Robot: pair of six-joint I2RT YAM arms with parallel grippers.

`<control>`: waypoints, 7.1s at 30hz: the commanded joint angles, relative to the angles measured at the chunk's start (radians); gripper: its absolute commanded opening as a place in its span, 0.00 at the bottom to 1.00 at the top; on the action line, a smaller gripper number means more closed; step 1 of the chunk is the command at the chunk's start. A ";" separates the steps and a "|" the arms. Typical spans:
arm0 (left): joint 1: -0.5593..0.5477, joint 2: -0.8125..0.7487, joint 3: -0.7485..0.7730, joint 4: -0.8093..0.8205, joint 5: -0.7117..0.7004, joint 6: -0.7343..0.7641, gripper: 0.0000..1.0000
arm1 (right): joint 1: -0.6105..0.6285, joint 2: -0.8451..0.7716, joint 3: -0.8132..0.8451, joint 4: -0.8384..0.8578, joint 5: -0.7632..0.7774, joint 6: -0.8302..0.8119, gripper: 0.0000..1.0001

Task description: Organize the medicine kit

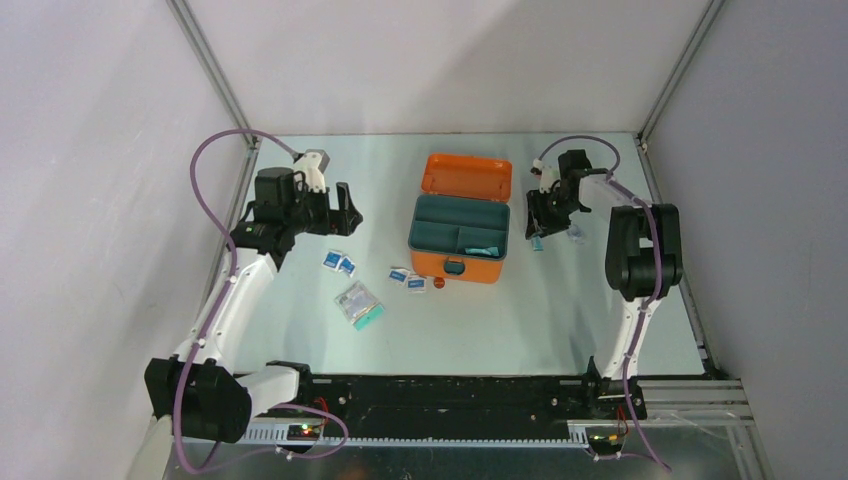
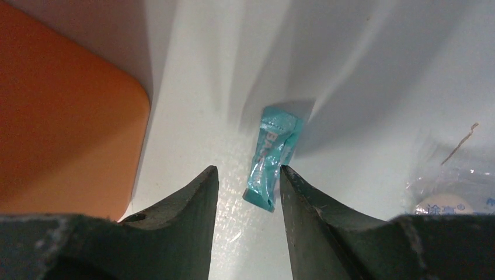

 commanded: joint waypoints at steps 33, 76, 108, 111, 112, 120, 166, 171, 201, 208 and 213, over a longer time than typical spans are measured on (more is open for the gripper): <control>0.015 -0.010 -0.001 0.026 0.039 -0.017 0.92 | -0.012 -0.333 0.102 -0.135 -0.050 -0.067 0.12; 0.017 -0.022 -0.013 0.028 0.039 -0.013 0.92 | 0.056 0.093 0.130 -0.149 0.196 -0.317 0.30; 0.017 -0.033 -0.020 0.032 0.053 -0.018 0.92 | 0.406 -0.466 0.059 -0.200 0.016 -0.530 0.00; 0.018 -0.037 -0.023 0.032 0.053 -0.018 0.92 | 0.474 -0.425 0.053 -0.218 0.088 -0.592 0.00; 0.017 -0.038 -0.024 0.032 0.053 -0.017 0.92 | 0.504 -0.417 0.047 -0.217 0.125 -0.626 0.00; 0.018 -0.034 -0.023 0.034 0.054 -0.019 0.92 | 0.645 -0.380 -0.023 -0.174 0.414 -0.808 0.01; 0.018 -0.007 -0.029 0.049 0.062 -0.022 0.92 | -0.019 -0.355 0.019 0.115 0.186 -0.022 0.54; 0.018 -0.009 -0.029 0.049 0.062 -0.022 0.92 | -0.106 -0.189 0.035 0.068 0.174 -0.025 0.56; 0.033 0.250 -0.039 0.024 0.002 -0.172 0.92 | -0.133 0.016 0.032 0.051 0.270 -0.085 0.52; 0.034 0.223 -0.042 0.024 0.007 -0.169 0.92 | -0.133 0.056 0.051 0.016 0.277 -0.098 0.36; 0.037 0.194 -0.039 0.025 0.011 -0.161 0.92 | -0.118 -0.016 0.044 -0.013 0.284 -0.117 0.27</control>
